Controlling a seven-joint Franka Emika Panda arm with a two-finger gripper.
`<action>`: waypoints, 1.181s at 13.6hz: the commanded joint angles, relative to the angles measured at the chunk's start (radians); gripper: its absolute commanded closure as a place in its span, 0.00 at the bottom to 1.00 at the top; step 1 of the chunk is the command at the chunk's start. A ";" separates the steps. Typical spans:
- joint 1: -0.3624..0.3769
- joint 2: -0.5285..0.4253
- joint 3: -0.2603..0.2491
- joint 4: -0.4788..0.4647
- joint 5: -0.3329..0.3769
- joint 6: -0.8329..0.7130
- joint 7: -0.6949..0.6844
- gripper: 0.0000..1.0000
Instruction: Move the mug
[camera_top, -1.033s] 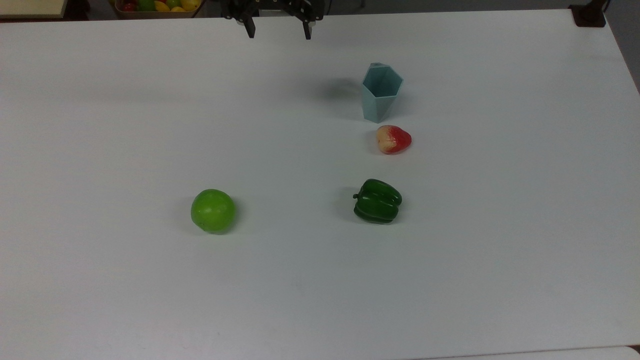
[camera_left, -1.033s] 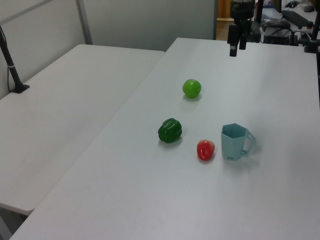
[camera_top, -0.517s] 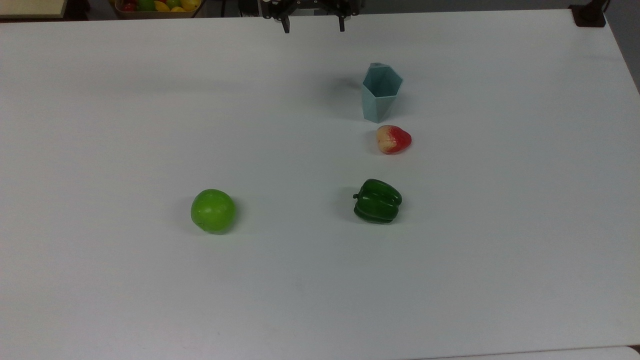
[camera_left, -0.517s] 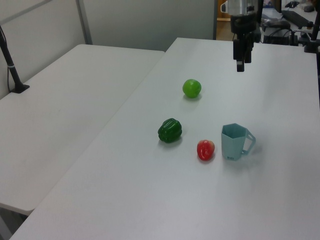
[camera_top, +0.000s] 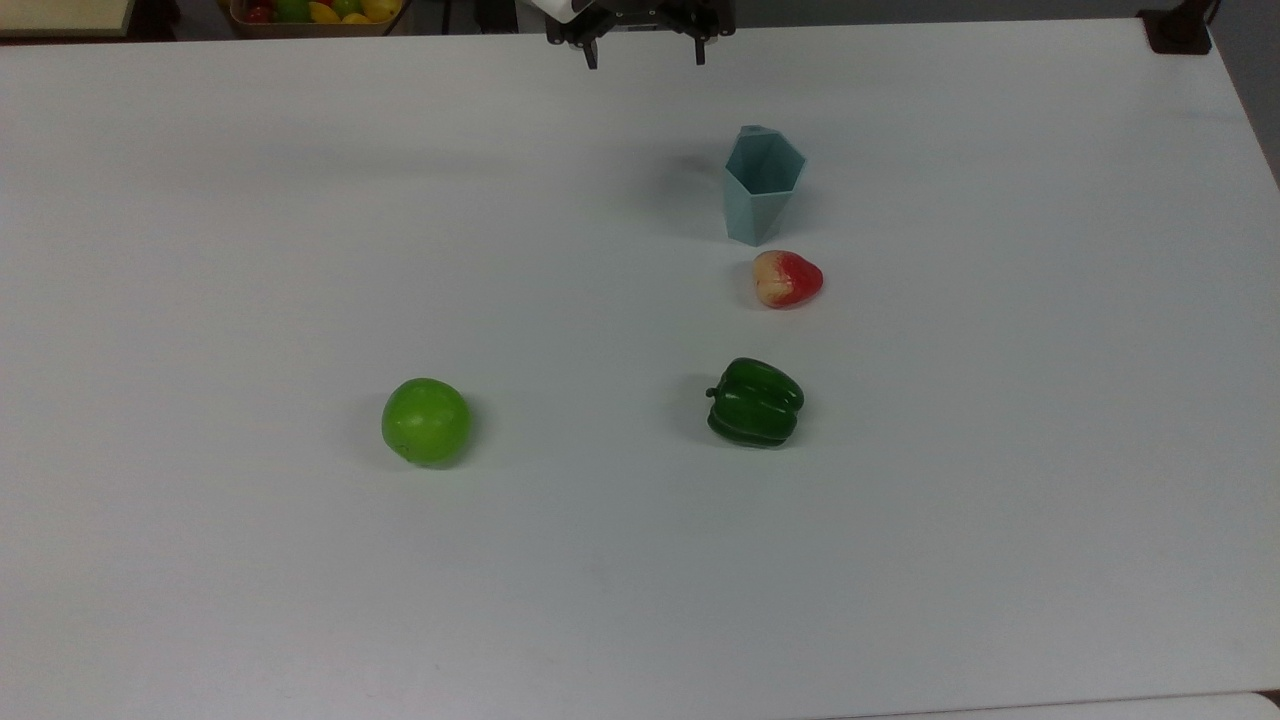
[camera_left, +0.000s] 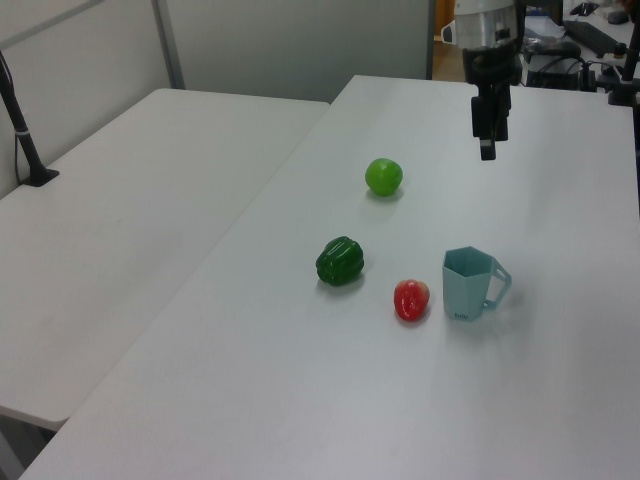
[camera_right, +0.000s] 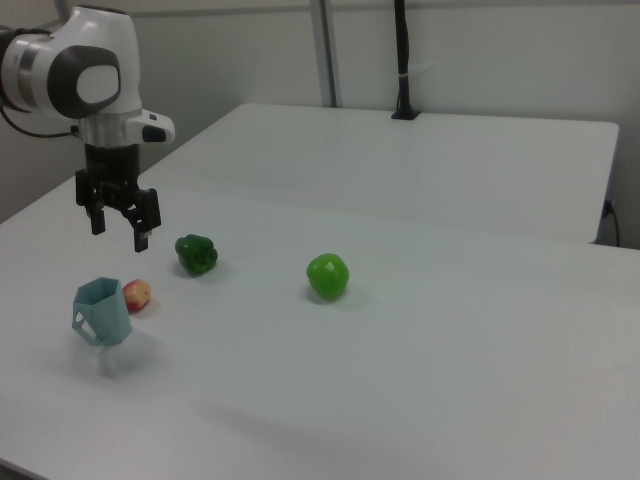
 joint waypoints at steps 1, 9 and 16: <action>0.011 -0.050 -0.005 -0.063 0.015 -0.006 0.014 0.00; 0.158 -0.333 0.010 -0.539 0.012 0.370 0.017 0.00; 0.200 -0.244 0.024 -0.575 0.009 0.489 0.025 0.00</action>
